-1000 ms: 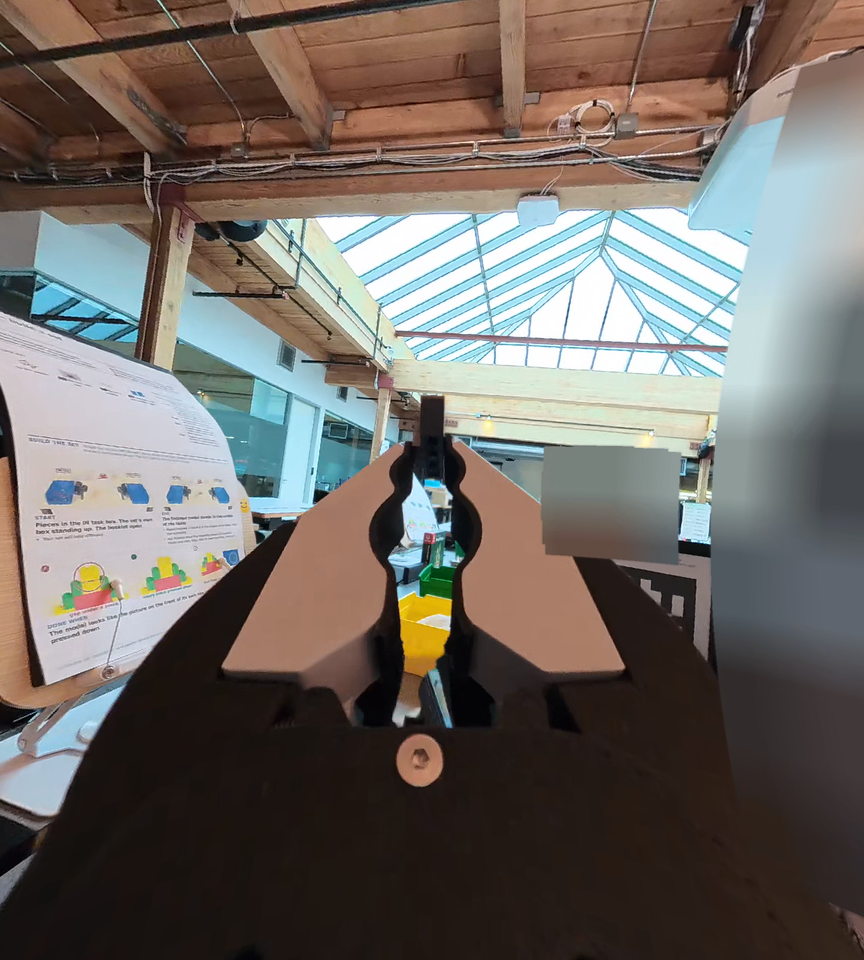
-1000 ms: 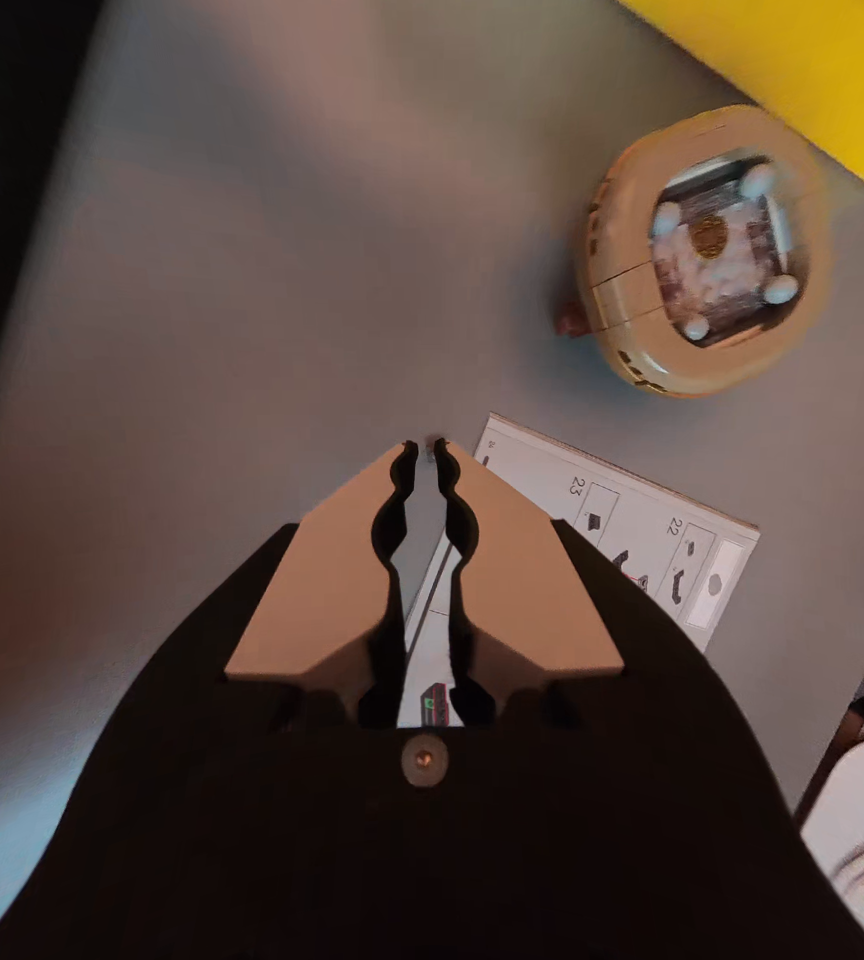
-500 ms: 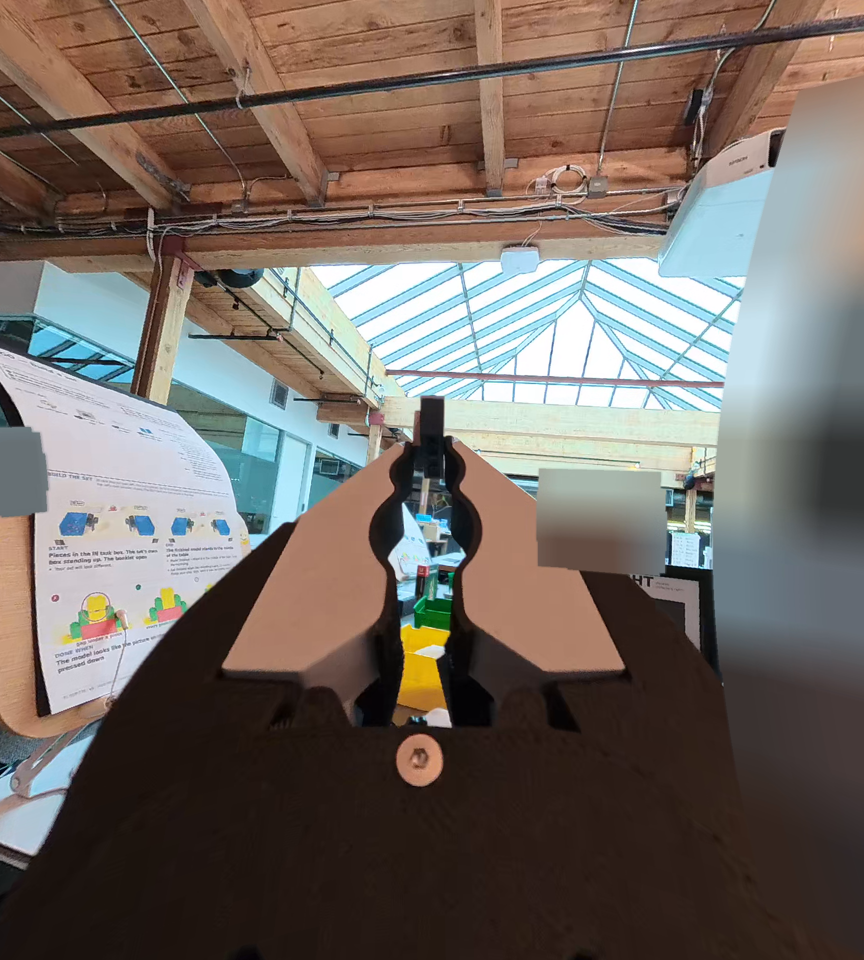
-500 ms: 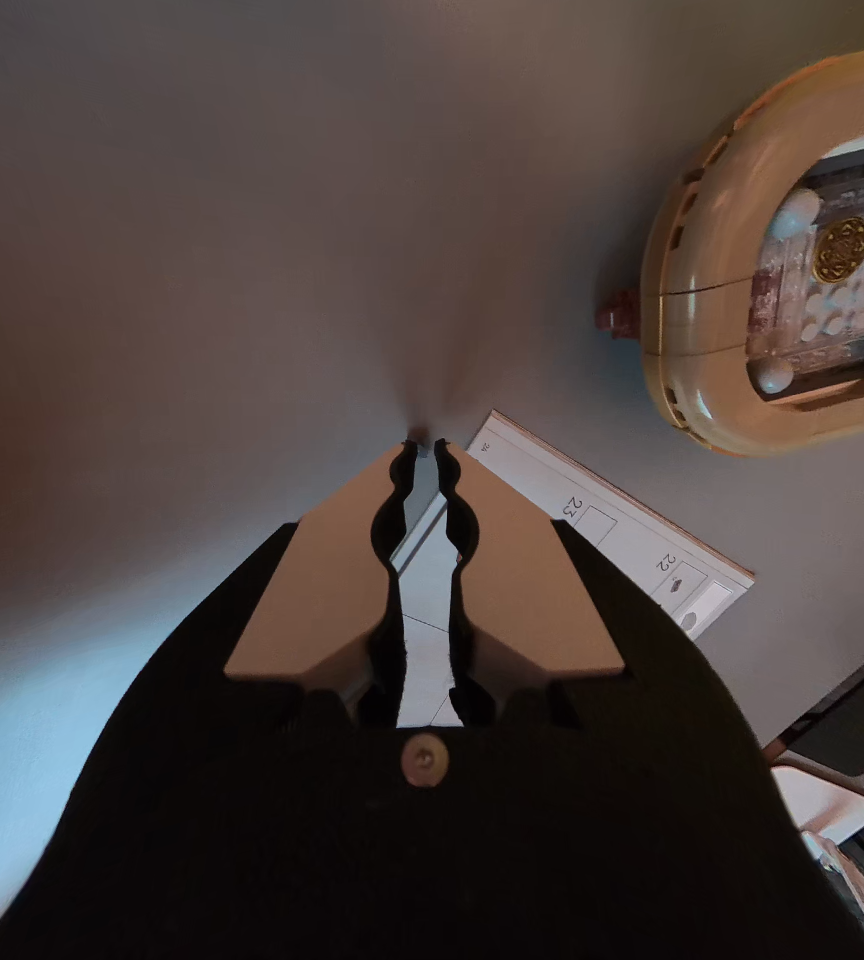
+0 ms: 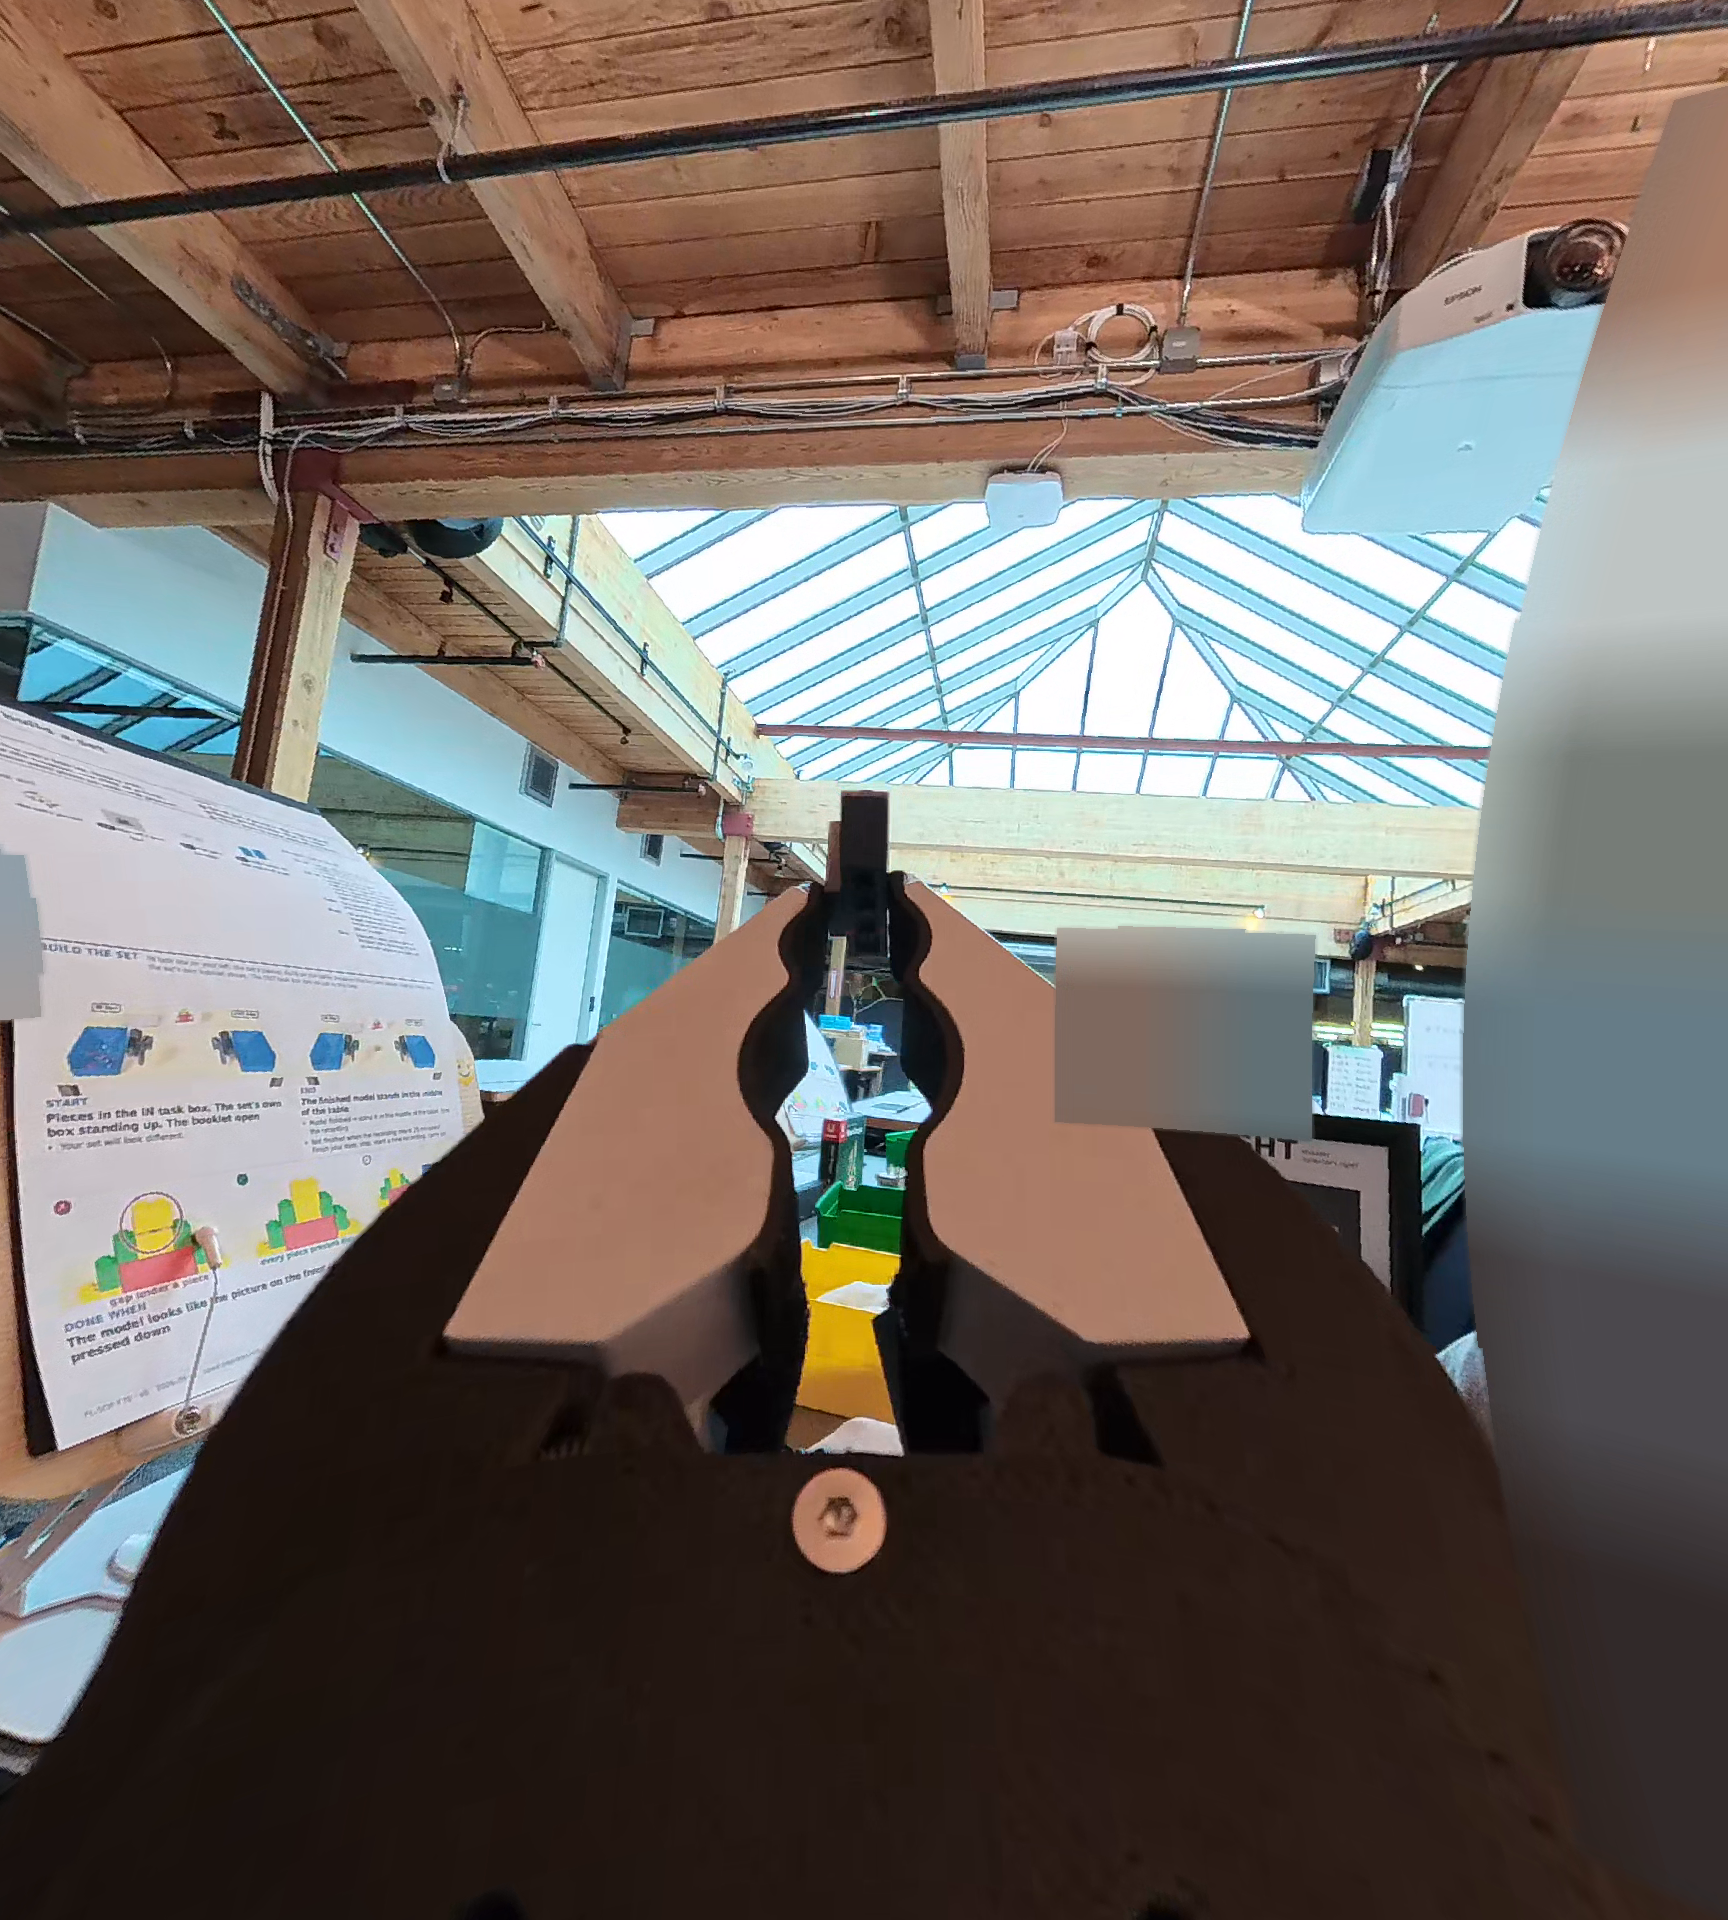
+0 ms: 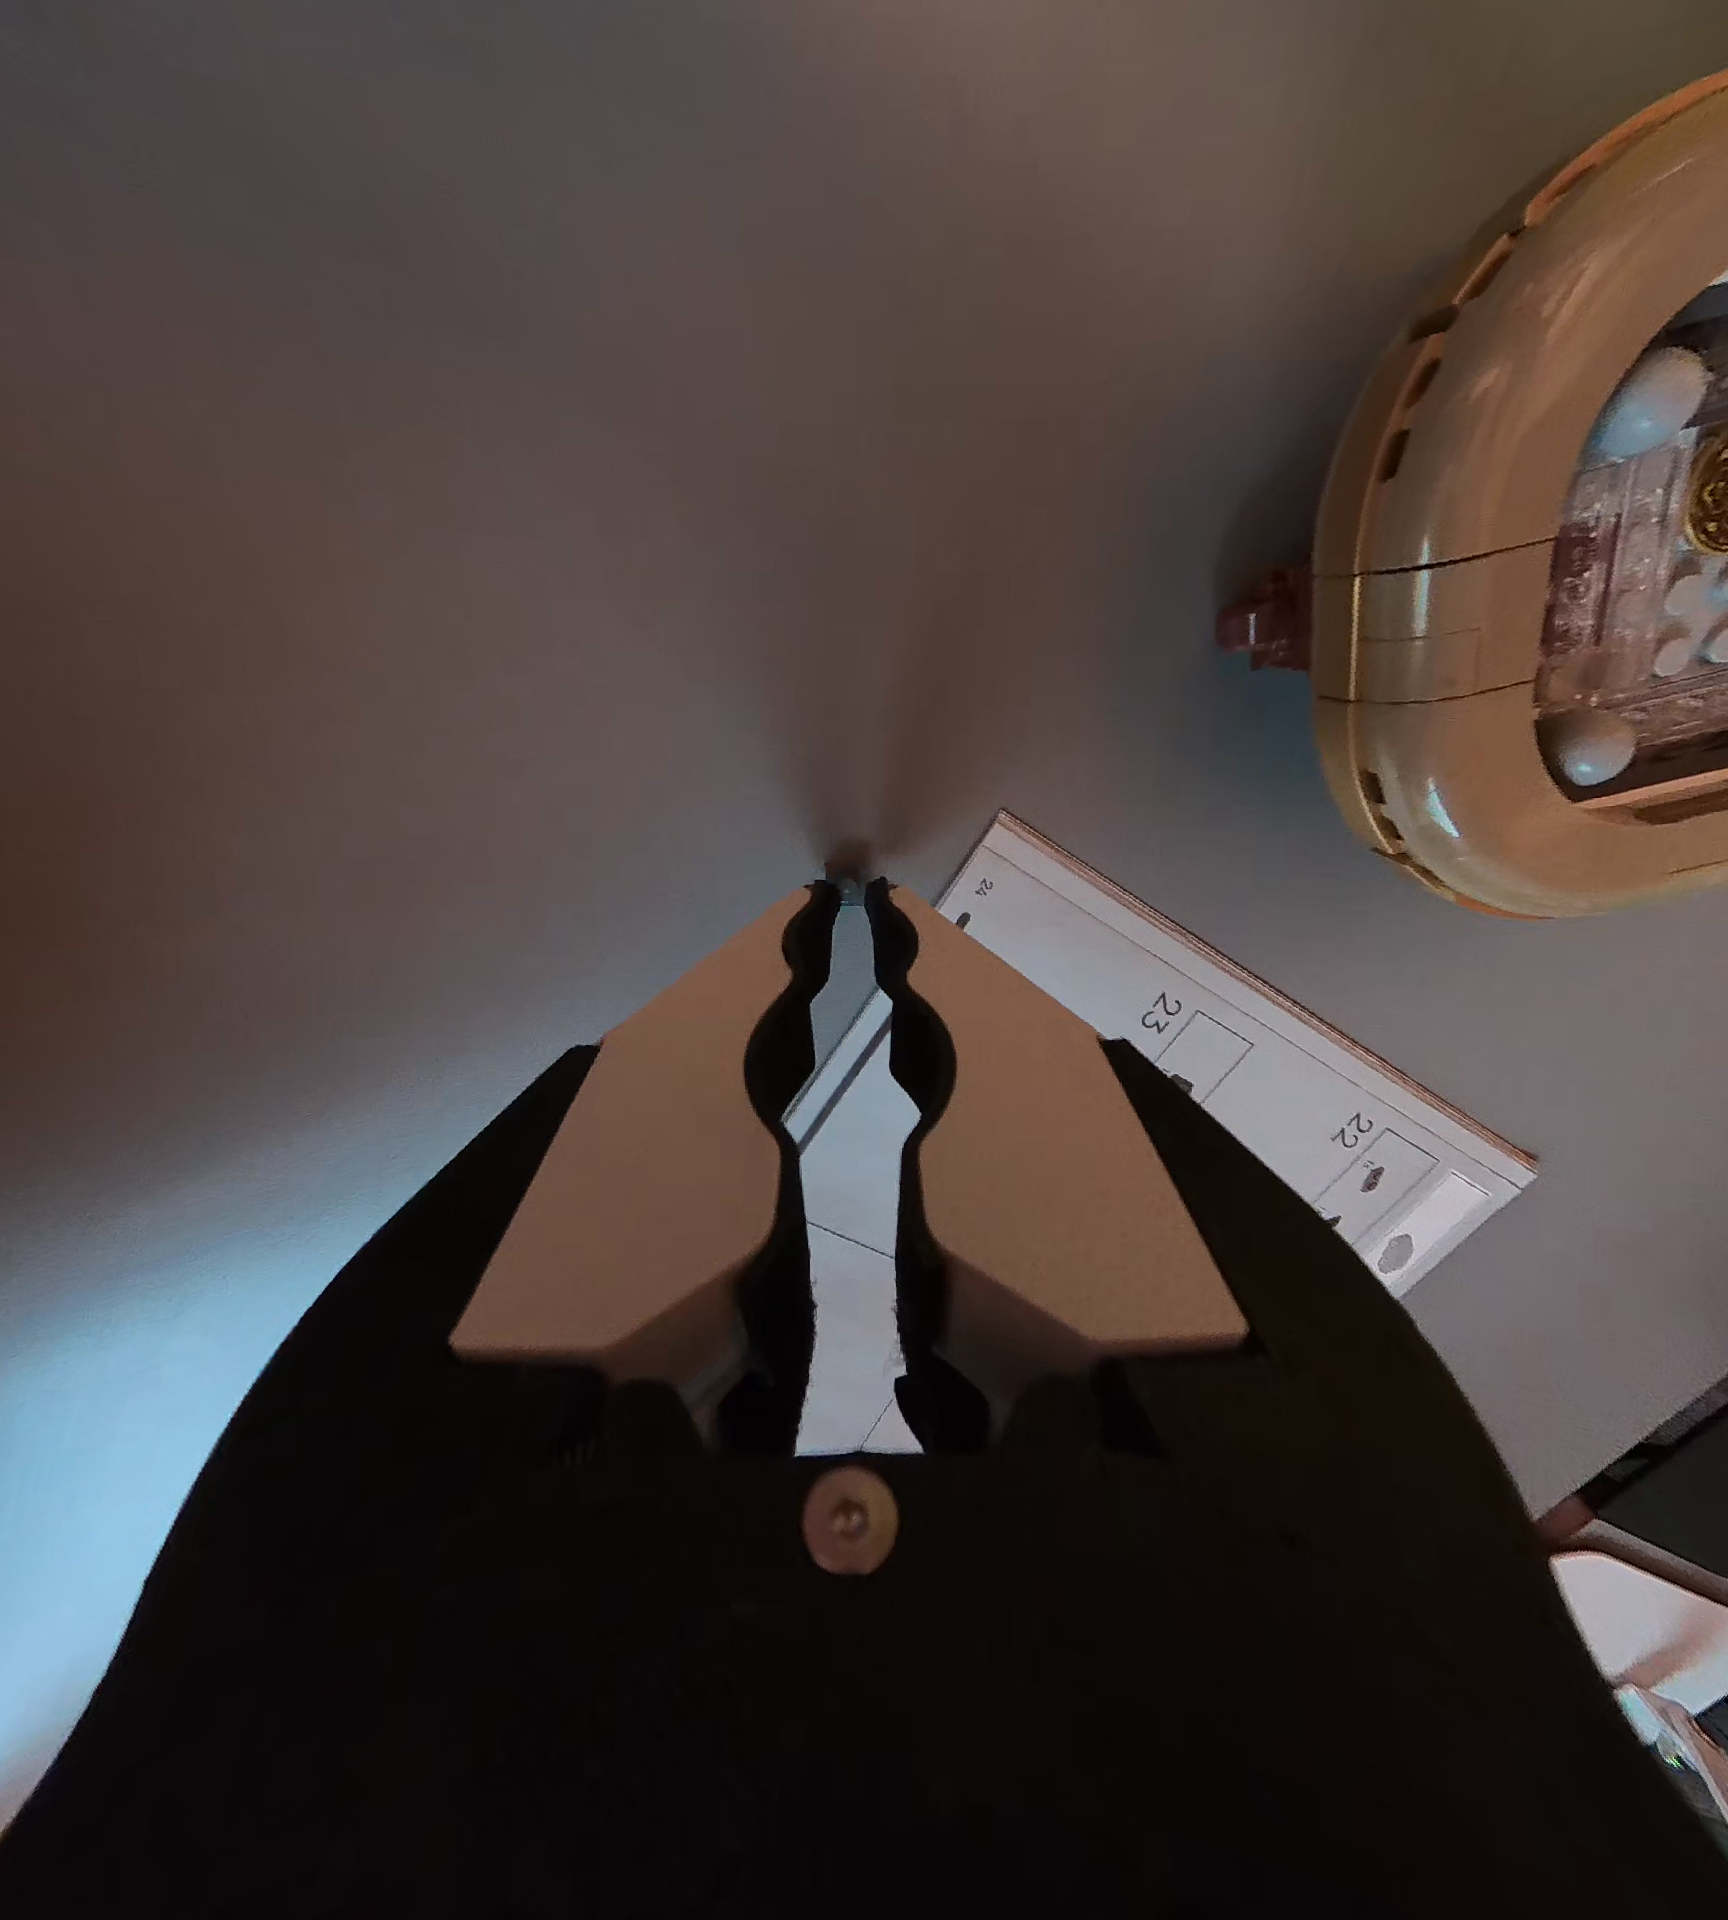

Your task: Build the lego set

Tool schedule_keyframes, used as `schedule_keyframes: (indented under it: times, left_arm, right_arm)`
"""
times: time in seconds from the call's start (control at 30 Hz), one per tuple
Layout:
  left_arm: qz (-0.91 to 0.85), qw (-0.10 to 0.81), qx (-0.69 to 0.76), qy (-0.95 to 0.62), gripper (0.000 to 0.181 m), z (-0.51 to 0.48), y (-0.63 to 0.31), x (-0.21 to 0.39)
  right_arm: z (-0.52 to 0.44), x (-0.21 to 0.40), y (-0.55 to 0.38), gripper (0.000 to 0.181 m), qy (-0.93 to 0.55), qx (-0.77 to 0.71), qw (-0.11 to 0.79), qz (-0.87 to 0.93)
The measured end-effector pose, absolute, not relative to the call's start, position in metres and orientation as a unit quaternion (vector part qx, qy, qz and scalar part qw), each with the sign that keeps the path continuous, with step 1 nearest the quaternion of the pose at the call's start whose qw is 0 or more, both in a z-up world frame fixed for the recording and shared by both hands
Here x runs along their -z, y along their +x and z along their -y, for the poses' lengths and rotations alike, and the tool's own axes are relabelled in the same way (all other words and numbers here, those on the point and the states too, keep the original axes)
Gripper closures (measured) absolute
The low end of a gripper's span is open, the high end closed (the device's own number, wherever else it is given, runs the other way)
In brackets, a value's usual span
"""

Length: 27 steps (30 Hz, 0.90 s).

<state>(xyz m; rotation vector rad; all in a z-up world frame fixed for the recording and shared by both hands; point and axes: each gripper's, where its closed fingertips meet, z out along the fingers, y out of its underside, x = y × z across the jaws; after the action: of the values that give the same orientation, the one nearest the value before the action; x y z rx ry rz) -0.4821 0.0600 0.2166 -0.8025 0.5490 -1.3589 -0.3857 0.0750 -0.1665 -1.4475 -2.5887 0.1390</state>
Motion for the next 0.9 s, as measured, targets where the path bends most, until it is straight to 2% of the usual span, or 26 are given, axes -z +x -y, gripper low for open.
schedule_keyframes:
  times: [0.03,0.67,0.8,0.9]
  left_arm:
    - [-0.244,0.670,0.603,-0.357,0.172,-0.060,-0.481,-0.216]
    - [-0.254,0.660,0.604,-0.368,0.172,-0.063,-0.472,-0.213]
    - [-0.253,0.660,0.599,-0.376,0.172,-0.067,-0.471,-0.210]
    - [-0.252,0.662,0.593,-0.383,0.172,-0.071,-0.470,-0.207]
  right_arm:
    - [-0.075,0.166,-0.386,0.175,-0.486,-0.048,0.087,0.868]
    - [-0.070,0.166,-0.387,0.178,-0.486,-0.066,0.089,0.867]
    - [-0.068,0.142,-0.382,0.177,-0.494,-0.085,0.123,0.856]
    - [-0.066,0.101,-0.367,0.177,-0.499,-0.100,0.164,0.845]
